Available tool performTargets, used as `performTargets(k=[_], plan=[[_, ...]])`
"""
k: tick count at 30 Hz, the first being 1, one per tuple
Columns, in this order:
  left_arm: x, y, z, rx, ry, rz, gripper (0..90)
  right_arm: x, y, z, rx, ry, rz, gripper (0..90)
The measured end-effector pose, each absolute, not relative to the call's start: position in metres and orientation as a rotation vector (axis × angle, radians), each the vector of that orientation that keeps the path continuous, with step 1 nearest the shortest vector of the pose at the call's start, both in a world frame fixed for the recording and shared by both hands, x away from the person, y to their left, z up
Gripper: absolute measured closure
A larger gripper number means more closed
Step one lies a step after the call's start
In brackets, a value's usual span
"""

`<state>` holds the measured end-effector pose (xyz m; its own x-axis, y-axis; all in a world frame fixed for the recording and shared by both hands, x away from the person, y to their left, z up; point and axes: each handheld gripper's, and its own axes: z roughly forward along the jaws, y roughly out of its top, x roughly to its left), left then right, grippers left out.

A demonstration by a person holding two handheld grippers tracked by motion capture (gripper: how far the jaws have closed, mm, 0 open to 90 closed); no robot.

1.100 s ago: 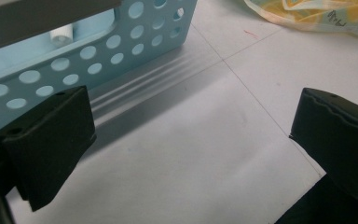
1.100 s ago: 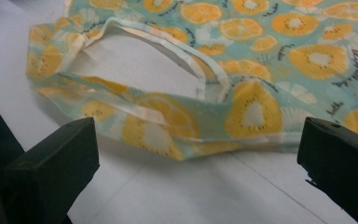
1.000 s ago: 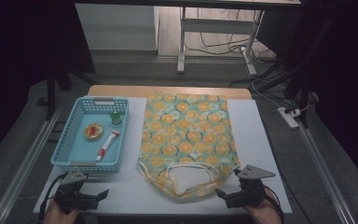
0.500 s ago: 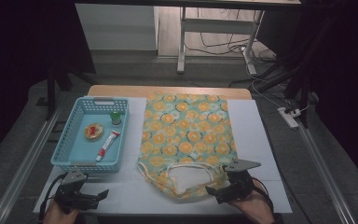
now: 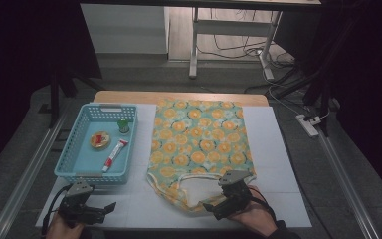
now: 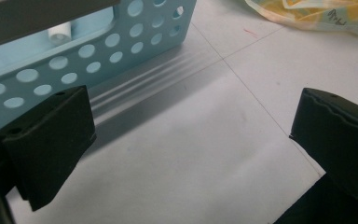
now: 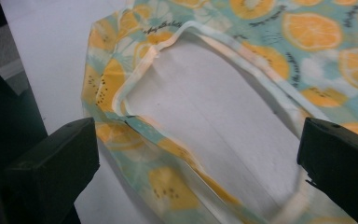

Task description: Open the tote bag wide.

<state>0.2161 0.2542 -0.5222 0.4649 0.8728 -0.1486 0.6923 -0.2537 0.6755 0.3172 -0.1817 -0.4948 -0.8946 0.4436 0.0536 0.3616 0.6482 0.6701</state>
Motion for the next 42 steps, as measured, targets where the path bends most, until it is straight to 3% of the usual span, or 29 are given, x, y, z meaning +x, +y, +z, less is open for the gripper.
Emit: performTargets(k=[5,9,14,19,42], plan=[[0.216,0.255,-0.522,2.024,1.297,0.333,0.0,0.32,-0.173,-0.502,0.634,2.818,1.045,15.0],[0.216,0.254,-0.522,2.026,1.294,0.333,0.0,0.32,-0.169,-0.504,0.568,2.863,0.986,35.5],[0.216,0.254,-0.522,2.028,1.291,0.332,0.0,0.318,-0.164,-0.503,0.483,2.889,0.934,69.2],[0.216,0.254,-0.522,2.028,1.293,0.333,0.0,0.32,-0.165,-0.496,0.481,2.908,0.979,87.6],[0.216,0.255,-0.522,2.018,1.303,0.328,0.0,0.385,-0.169,-0.462,0.624,2.807,1.132,90.0]])
